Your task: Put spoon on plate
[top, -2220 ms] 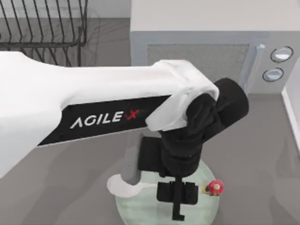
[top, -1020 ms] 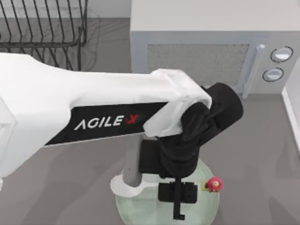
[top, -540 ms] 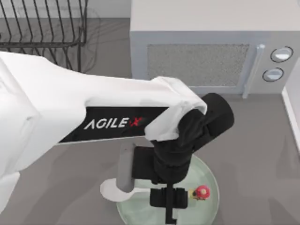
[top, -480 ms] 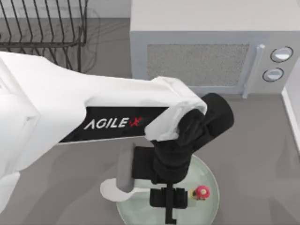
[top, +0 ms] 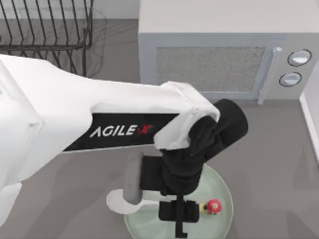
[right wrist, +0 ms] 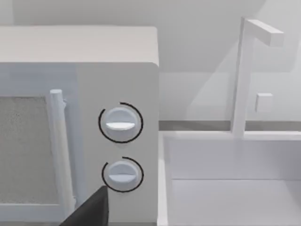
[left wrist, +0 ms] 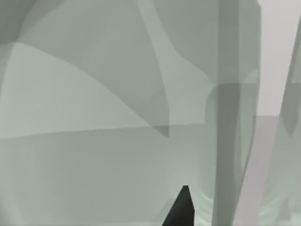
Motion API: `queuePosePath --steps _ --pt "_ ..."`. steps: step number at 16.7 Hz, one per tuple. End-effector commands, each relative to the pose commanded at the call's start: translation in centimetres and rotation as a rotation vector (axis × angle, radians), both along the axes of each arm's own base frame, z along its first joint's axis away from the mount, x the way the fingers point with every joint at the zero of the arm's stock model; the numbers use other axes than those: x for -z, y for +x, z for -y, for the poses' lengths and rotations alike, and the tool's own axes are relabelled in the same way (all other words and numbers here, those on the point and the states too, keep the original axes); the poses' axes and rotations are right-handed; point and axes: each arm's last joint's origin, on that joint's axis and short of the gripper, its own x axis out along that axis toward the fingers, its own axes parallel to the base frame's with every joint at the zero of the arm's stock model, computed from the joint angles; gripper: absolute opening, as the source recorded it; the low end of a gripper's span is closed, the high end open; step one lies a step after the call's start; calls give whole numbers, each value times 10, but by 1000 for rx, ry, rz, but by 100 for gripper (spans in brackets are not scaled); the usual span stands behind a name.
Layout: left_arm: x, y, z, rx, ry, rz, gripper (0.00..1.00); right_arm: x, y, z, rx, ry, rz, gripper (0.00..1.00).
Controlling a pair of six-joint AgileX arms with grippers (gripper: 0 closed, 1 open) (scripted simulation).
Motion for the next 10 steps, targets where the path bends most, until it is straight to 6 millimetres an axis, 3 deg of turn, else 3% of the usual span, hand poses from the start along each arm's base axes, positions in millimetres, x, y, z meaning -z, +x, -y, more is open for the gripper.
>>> queuePosePath --steps 4,10 --pt "0 0 0 0 0 0 98 0 0 0 0 0 0 100" --pt "0 0 0 0 0 0 100 0 0 0 0 0 0 100"
